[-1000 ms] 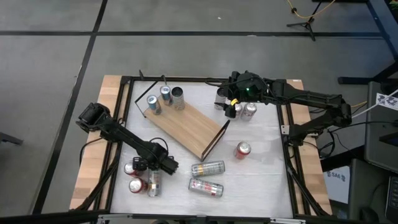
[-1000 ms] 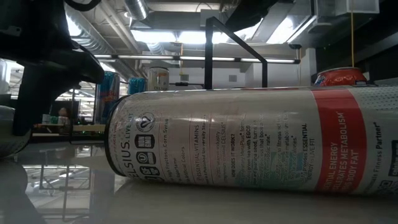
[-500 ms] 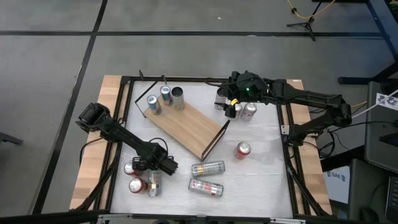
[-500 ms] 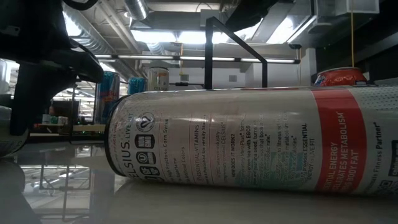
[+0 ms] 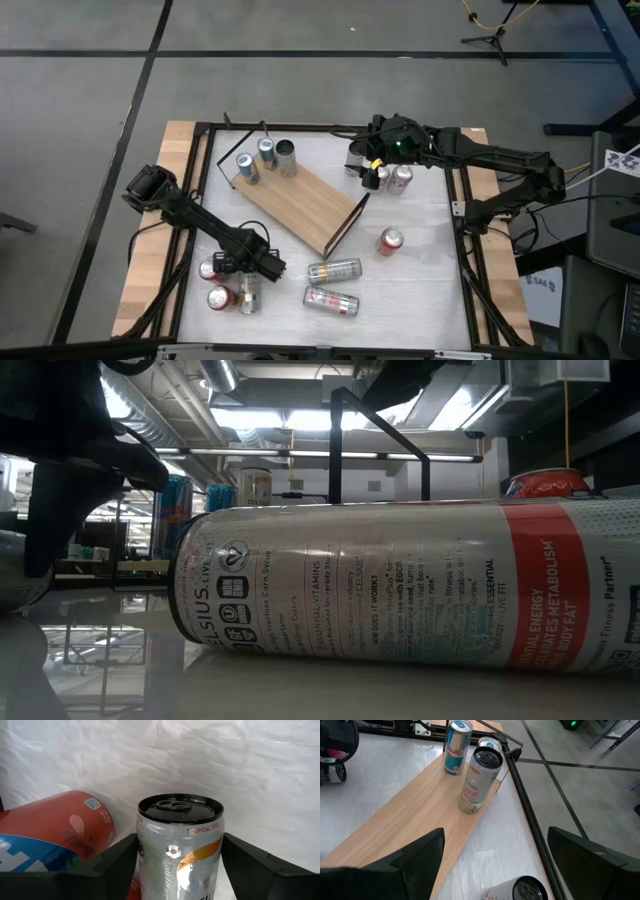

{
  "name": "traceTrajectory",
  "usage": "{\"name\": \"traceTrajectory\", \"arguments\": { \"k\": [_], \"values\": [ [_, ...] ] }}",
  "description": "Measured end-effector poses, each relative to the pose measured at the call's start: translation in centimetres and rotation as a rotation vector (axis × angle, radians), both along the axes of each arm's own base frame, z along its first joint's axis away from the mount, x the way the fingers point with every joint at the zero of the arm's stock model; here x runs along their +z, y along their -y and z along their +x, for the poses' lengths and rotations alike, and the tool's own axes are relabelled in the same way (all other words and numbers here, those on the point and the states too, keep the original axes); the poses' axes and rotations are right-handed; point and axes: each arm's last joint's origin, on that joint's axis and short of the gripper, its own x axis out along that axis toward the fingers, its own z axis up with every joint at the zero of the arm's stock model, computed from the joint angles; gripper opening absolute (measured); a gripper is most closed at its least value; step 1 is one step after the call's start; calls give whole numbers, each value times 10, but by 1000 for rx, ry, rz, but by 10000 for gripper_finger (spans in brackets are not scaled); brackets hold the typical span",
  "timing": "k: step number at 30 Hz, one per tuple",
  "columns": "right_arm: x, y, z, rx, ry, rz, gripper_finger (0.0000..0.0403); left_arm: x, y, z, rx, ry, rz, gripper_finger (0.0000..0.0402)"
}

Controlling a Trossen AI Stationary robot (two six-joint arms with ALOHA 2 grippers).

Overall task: Place canned beverage on shelf
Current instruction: Put the left white-yellow soda can aligned with the white-yellow soda can on the shelf

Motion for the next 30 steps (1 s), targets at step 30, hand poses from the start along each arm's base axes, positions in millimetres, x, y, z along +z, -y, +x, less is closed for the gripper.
{"name": "traceTrajectory", "arguments": {
  "k": [30],
  "values": [
    [0, 0, 0, 0, 0, 0, 349, -1, 0, -2, -20, -32, -24, 268]
  ]
}}
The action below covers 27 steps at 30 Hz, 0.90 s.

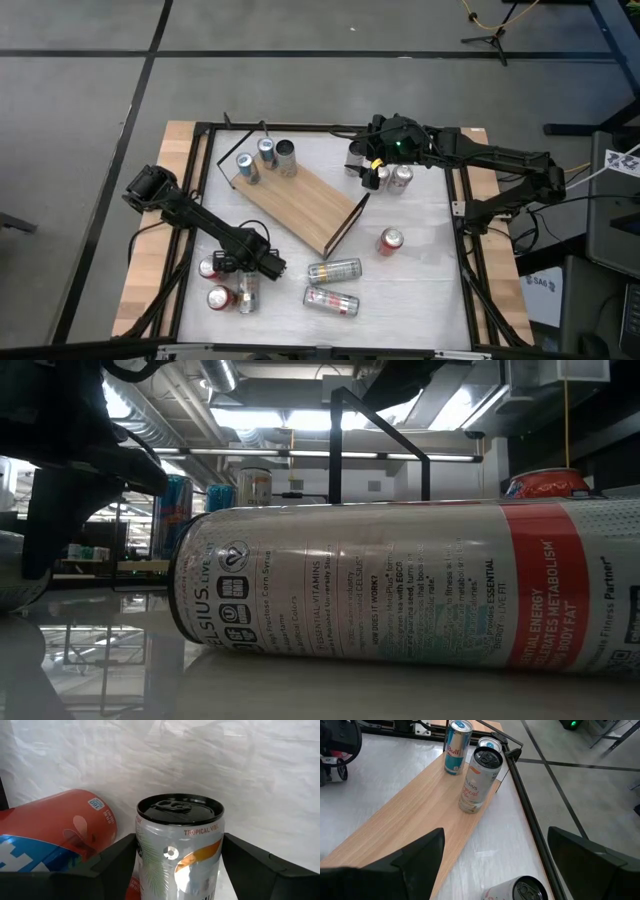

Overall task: Place canned beverage on shelf
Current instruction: Put the left white-yellow soda can aligned with the white-yellow soda can on the shelf

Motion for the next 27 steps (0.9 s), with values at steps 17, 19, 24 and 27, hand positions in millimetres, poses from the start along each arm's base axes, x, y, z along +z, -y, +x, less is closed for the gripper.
{"name": "traceTrajectory", "arguments": {
  "k": [17, 19, 24, 27],
  "values": [
    [0, 0, 0, 0, 0, 0, 349, -1, 0, 0, 0, -2, 6, 328],
    [0, 0, 0, 0, 0, 0, 349, 0, 0, 0, 0, 0, 10, 327],
    [0, 0, 0, 0, 0, 0, 349, 0, 0, 0, -1, 3, 13, 326],
    [0, 0, 0, 0, 0, 0, 349, -2, 0, 1, -1, -5, 21, 326]
  ]
}}
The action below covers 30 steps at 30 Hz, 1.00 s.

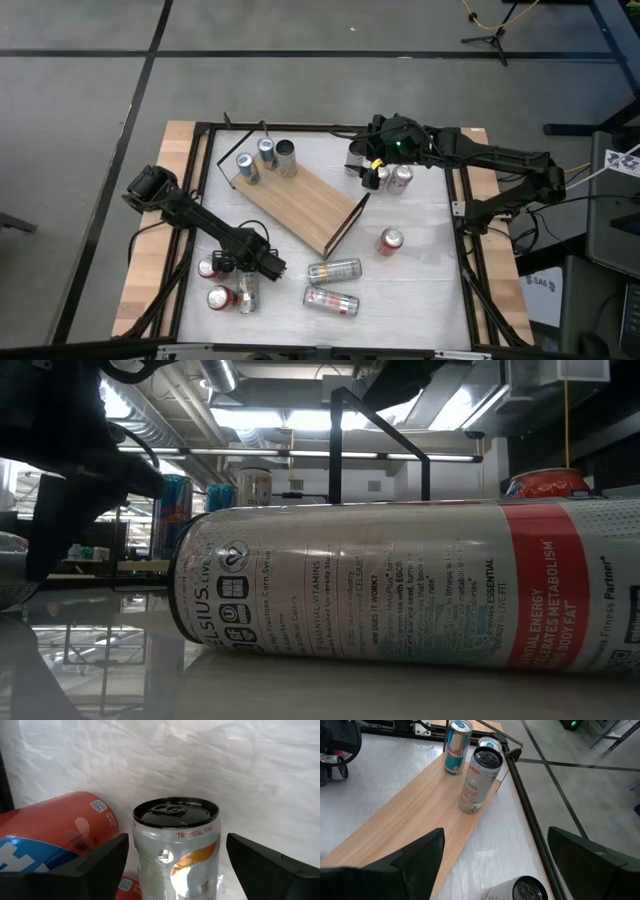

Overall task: Place canned beverage on shelf
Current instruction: Put the left white-yellow soda can aligned with the white-yellow soda can on the shelf

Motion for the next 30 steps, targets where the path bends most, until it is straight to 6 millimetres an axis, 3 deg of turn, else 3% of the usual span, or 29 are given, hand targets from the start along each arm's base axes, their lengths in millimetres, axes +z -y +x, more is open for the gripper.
{"name": "traceTrajectory", "arguments": {
  "k": [13, 25, 30],
  "values": [
    [0, 0, 0, 0, 0, 0, 349, -7, 0, -2, 14, -74, -15, 323],
    [0, 0, 0, 0, 0, 0, 349, -7, 0, -2, 18, -77, -8, 260],
    [0, 0, 0, 0, 0, 0, 349, -6, 0, -3, 13, -77, -8, 252]
  ]
}}
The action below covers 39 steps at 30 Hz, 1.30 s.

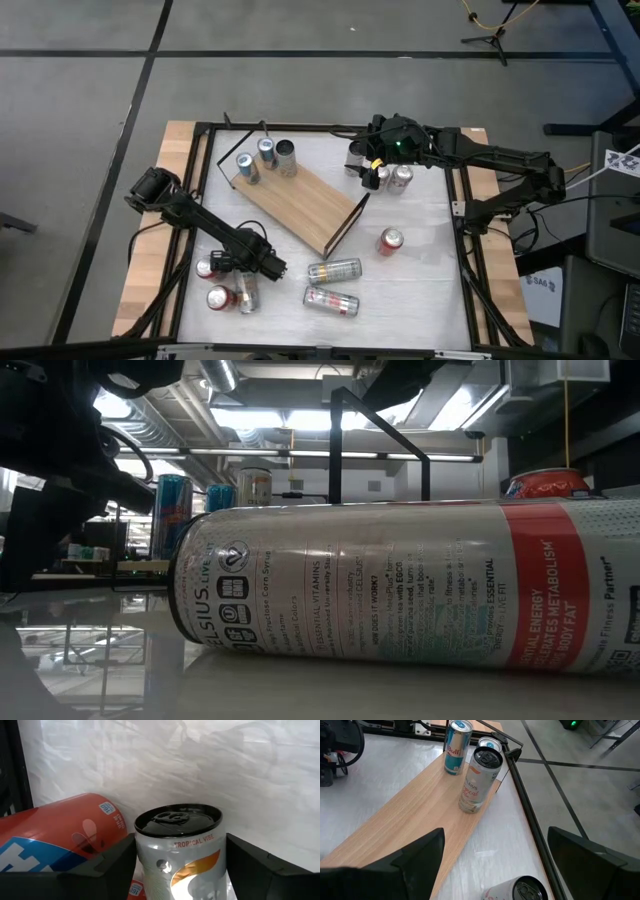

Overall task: Place canned beverage on shelf
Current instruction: Put the left white-yellow soda can aligned with the white-yellow soda can on the shelf

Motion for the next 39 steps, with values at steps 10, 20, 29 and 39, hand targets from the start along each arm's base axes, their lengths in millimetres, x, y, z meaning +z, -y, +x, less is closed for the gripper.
{"name": "traceTrajectory", "arguments": {
  "k": [10, 20, 29, 39],
  "values": [
    [0, 0, 0, 0, 1, 0, 349, 11, -2, -2, -4, 58, 14, 250],
    [0, 0, 0, 0, 1, 0, 349, 21, -10, -2, 18, 149, 137, 249],
    [0, 0, 0, 0, 2, 0, 349, 31, -19, -2, 25, 283, 347, 249],
    [0, 0, 0, 0, 2, 0, 349, 46, -23, 1, -30, 316, 496, 249]
  ]
}}
